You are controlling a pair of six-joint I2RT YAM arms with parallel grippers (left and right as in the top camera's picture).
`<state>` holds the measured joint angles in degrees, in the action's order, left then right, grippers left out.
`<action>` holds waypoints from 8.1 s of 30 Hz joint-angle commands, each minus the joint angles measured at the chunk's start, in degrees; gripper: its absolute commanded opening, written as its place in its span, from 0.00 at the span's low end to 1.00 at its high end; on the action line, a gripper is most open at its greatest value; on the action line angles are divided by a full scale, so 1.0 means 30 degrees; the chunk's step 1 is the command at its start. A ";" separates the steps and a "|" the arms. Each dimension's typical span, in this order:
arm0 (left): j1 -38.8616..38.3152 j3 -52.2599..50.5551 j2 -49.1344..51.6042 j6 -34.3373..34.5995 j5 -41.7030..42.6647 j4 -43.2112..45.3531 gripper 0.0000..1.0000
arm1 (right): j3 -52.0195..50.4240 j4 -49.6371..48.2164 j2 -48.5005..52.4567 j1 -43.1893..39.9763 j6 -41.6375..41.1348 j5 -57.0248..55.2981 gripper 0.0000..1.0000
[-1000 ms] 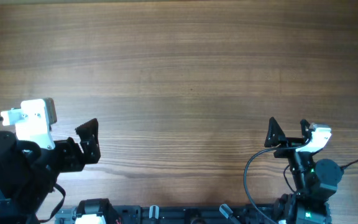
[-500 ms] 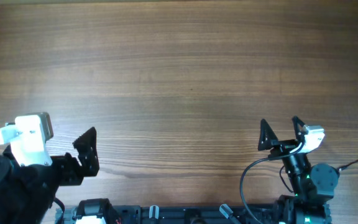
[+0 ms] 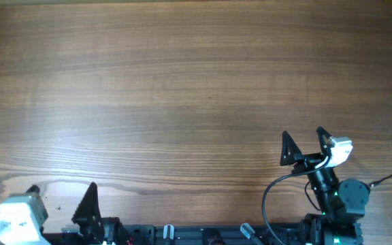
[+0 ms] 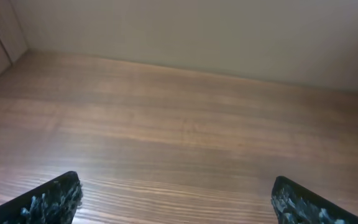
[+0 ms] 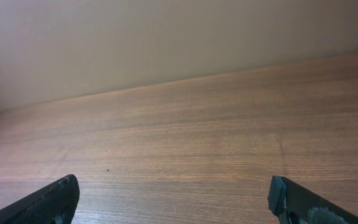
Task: Untangle cables
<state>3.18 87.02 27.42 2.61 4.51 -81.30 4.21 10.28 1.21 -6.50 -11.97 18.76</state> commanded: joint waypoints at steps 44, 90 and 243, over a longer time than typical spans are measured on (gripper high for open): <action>0.0138 0.0109 -0.0095 0.0415 -0.0175 0.0401 1.00 | 0.0109 -0.0146 0.3636 0.0087 0.9129 -0.0386 1.00; 0.0160 -0.6084 -0.6484 0.3177 0.1690 0.3104 1.00 | 0.0095 -0.0175 -0.0313 0.0095 0.9143 -0.0386 1.00; -0.0109 -2.8895 -0.9071 0.3279 -0.2033 2.5726 1.00 | 0.0087 -0.0036 -0.0313 0.0087 0.1996 -0.5814 1.00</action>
<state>3.07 0.58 0.80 13.39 -1.48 -4.08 4.21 10.28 1.26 -6.42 -6.37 2.48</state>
